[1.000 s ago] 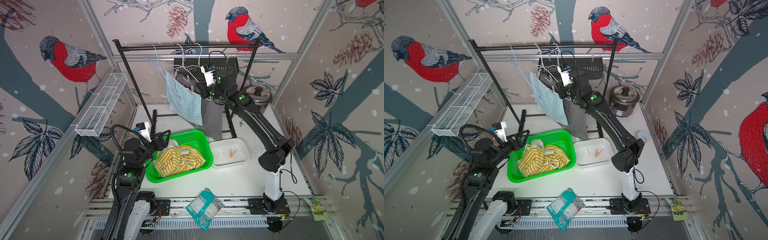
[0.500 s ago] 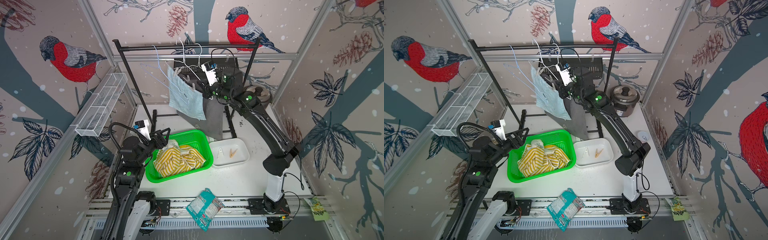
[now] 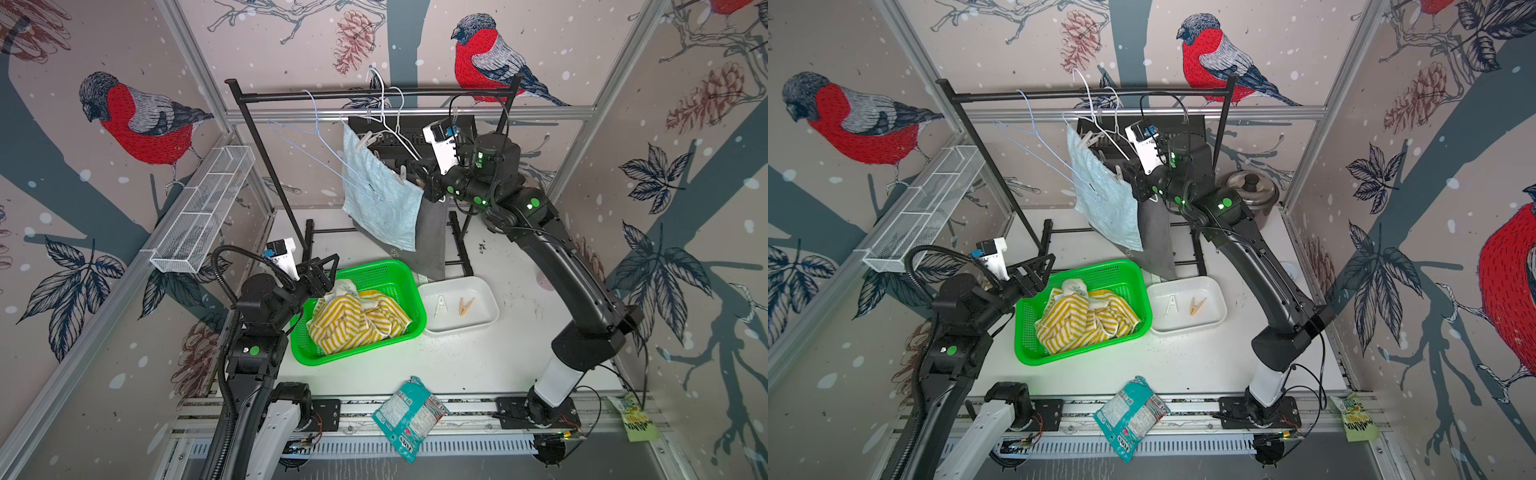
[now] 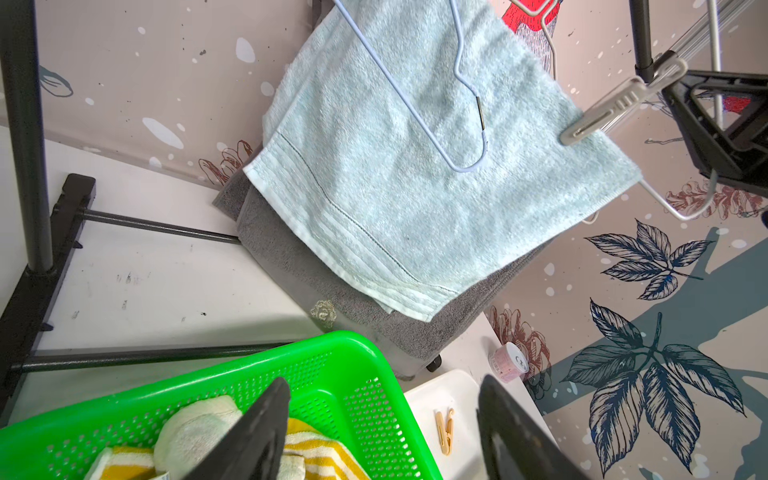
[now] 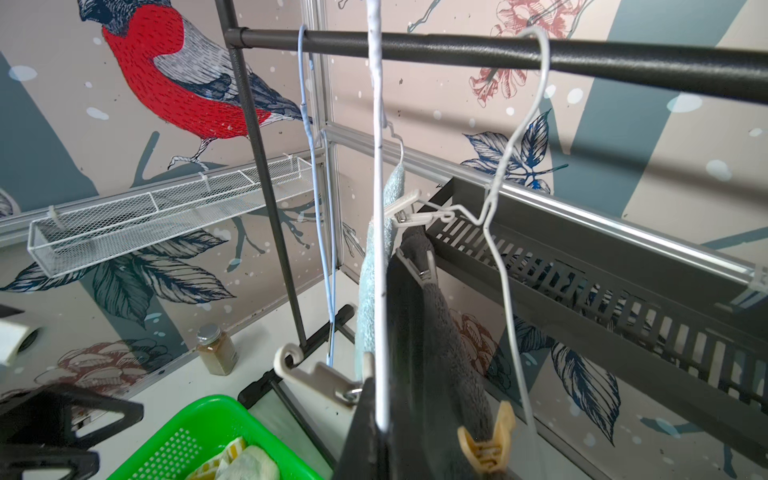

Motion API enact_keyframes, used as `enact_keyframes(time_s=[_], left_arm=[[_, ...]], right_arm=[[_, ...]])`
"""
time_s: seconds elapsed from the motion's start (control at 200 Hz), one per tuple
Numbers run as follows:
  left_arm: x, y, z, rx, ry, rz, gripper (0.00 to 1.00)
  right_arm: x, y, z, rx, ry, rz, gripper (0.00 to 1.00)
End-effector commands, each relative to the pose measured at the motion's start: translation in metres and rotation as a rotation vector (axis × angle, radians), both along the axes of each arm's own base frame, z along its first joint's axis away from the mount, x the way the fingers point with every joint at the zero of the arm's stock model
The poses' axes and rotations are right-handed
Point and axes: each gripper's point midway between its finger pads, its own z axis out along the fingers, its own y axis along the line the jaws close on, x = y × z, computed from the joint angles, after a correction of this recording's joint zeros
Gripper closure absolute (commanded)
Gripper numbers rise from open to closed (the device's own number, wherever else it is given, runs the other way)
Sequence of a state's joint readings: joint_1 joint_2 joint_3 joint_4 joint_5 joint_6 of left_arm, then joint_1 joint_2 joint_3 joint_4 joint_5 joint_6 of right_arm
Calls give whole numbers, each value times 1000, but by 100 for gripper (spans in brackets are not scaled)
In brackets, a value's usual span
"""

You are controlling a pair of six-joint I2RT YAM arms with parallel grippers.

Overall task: Remove the clothespins securing towels to the hanger
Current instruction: Pick up the hanger from the clothesline.

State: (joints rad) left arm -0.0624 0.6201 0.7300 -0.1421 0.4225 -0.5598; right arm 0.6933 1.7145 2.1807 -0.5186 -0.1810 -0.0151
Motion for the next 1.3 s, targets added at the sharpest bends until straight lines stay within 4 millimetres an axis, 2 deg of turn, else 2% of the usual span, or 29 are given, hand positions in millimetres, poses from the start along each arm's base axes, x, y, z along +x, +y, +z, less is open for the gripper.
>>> enact_keyframes(time_s=[0.0,0.13,0.24,0.5,0.785,0.83,0.921,1.156,1.296], left_arm=[[-2,0,6,2,-18,0,29],[-3,1,6,1,-18,2,29],[-5,1,8,7,-21,4,29],[-6,8,20,72,-46,37,29],[-5,10,27,77,-62,55,29],[-5,11,28,78,-62,56,29],[-6,12,30,81,-61,66,29],[-8,20,29,94,-50,111,29],[-10,24,34,113,-56,132,29]], right_arm=[[-19,3,-4,-11,9,73,99],[-33,2,-27,-56,52,110,99],[-40,-8,-36,-75,65,89,100],[-60,-46,-29,-68,65,-14,100],[-103,-86,-1,-8,35,-44,100],[-117,-96,10,12,11,-34,100],[-135,-104,15,4,12,6,100],[-175,-126,7,-14,35,61,100],[-200,-127,-5,-29,52,161,100]])
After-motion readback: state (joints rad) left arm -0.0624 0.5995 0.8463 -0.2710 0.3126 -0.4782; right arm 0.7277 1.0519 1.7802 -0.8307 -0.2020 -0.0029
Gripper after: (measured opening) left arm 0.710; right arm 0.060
